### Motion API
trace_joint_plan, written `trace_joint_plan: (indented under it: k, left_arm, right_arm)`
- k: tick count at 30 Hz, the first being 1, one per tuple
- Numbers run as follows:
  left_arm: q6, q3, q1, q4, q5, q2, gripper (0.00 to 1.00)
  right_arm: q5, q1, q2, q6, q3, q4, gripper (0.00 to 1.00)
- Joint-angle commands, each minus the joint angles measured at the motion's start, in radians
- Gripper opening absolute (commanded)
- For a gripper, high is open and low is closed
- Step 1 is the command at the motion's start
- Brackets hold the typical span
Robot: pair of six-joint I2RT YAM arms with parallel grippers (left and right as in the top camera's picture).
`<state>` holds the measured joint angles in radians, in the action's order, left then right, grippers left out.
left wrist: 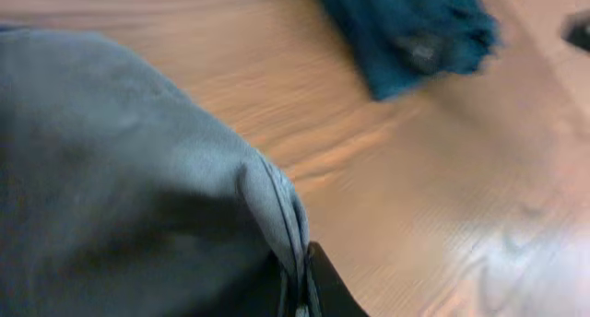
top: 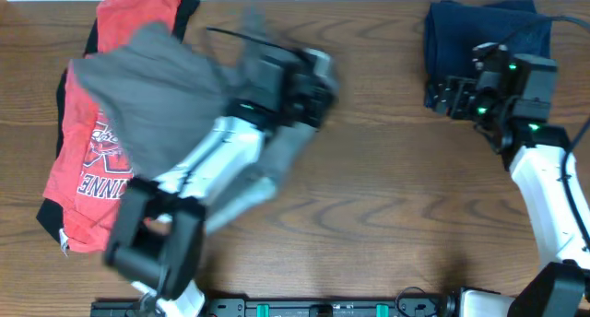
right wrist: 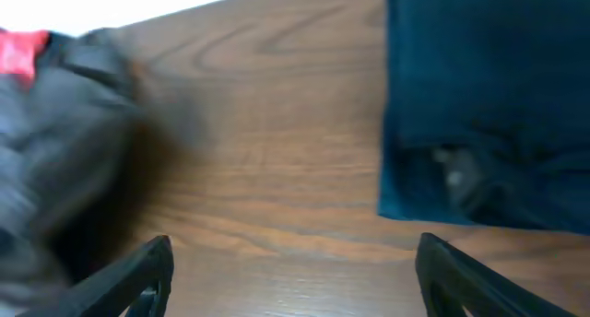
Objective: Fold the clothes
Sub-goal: 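Grasp the grey shorts with the left gripper and drag them rightward to center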
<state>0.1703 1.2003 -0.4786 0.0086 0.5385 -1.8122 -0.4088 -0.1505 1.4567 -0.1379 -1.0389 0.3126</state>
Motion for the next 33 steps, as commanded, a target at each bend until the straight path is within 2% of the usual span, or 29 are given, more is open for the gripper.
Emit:
trace_joint_plan:
  k: [1, 5, 8, 9, 10, 11, 12, 13, 17, 21, 27, 33]
  left_arm:
    - [0.05, 0.003, -0.118, 0.097, 0.025, -0.066, 0.06]
    - [0.053, 0.003, -0.229, 0.188, -0.014, -0.137, 0.09]
    - [0.051, 0.003, -0.288, 0.192, -0.069, -0.166, 0.17]
    - [0.051, 0.003, -0.299, 0.192, -0.084, -0.169, 0.31]
    - [0.044, 0.003, -0.307, 0.195, -0.087, -0.169, 0.4]
    - [0.044, 0.003, -0.311, 0.202, -0.087, -0.168, 0.57]
    - [0.045, 0.004, -0.313, 0.214, -0.086, -0.166, 0.85]
    - [0.045, 0.005, -0.313, 0.22, -0.085, -0.166, 0.99]
    - [0.045, 0.03, -0.305, 0.197, -0.078, -0.127, 0.98]
    - [0.045, 0.066, -0.255, 0.086, -0.079, 0.003, 0.98]
    - [0.045, 0.077, -0.097, -0.182, -0.129, 0.26, 0.98]
    - [0.025, 0.076, 0.126, -0.495, -0.29, 0.403, 0.98]
  right_arm:
    - [-0.048, -0.076, -0.045, -0.019, -0.011, -0.009, 0.83]
    - [-0.079, -0.157, -0.064, -0.019, -0.011, -0.011, 0.84]
    - [-0.114, -0.206, -0.069, -0.018, -0.011, -0.01, 0.84]
    - [-0.121, -0.218, -0.069, -0.018, -0.011, -0.01, 0.84]
    - [-0.124, -0.226, -0.069, -0.018, -0.011, -0.01, 0.85]
    - [-0.124, -0.231, -0.069, -0.018, -0.011, -0.01, 0.85]
    - [-0.124, -0.235, -0.069, -0.018, -0.011, -0.011, 0.85]
    - [-0.123, -0.236, -0.069, -0.018, -0.011, -0.011, 0.85]
    - [-0.125, -0.235, -0.069, -0.014, -0.011, -0.015, 0.87]
    - [-0.195, -0.229, -0.069, 0.047, -0.011, -0.017, 0.88]
    - [-0.209, -0.164, -0.069, 0.058, -0.011, 0.023, 0.89]
    - [-0.208, 0.047, -0.069, 0.193, -0.011, 0.131, 0.91]
